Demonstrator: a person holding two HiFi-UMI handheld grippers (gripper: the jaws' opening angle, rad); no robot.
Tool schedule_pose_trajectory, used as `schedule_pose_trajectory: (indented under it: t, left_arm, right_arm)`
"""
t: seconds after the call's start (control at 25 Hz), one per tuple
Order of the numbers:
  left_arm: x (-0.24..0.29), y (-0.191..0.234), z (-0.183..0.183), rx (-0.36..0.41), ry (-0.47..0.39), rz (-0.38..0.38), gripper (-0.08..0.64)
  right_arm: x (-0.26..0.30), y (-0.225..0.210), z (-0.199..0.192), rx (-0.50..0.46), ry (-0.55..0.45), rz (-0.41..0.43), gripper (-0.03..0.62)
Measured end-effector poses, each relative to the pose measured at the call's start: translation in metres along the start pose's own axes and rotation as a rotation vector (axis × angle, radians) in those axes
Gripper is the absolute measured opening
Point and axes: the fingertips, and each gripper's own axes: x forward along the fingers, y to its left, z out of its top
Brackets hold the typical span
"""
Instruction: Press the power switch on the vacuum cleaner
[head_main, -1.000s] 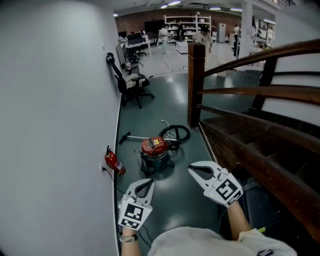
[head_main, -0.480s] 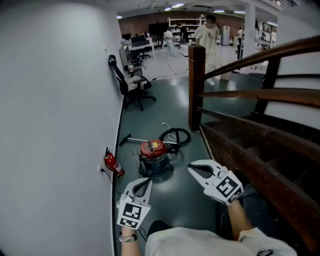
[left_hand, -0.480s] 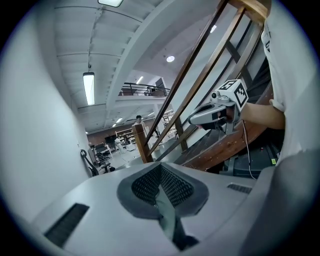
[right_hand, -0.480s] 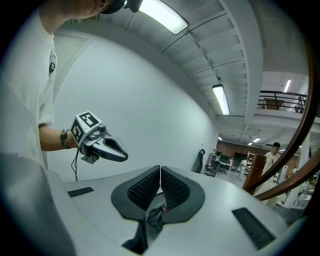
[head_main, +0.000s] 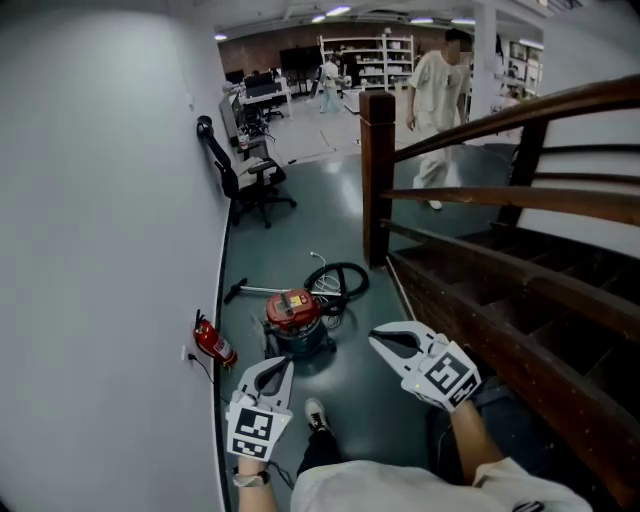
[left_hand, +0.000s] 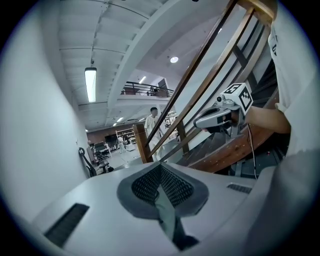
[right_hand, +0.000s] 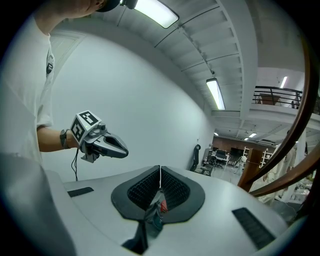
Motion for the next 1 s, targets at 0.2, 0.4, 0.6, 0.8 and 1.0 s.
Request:
schedule_pose_trajectory:
  t: [0.2, 0.4, 0.6, 0.8, 1.0]
  left_arm:
    - [0.039, 0.033, -0.004, 0.002, -0.003, -0.015, 0.002]
    - [0.082, 0.071, 0.003, -0.004, -0.014, -0.034, 0.002]
    - [0.113, 0.108, 0.016, 0.017, -0.04, -0.039, 0.002]
    - [0.136, 0.137, 0.017, 0.019, -0.036, -0.035, 0.002]
    - [0.152, 0.158, 0.007, 0.001, -0.012, -0.026, 0.002]
  right_arm:
    - [0.029, -0.032, -0.007, 0.004, 0.005, -0.03, 0.029]
    - [0.068, -0.07, -0.007, 0.007, 0.009, -0.047, 0.029]
    - [0.101, -0.105, 0.003, -0.004, -0.001, -0.062, 0.029]
    - [0.129, -0.127, 0.006, 0.003, 0.001, -0.065, 0.029]
    - [0.155, -0.141, -0.005, 0.01, 0.027, -0.05, 0.029]
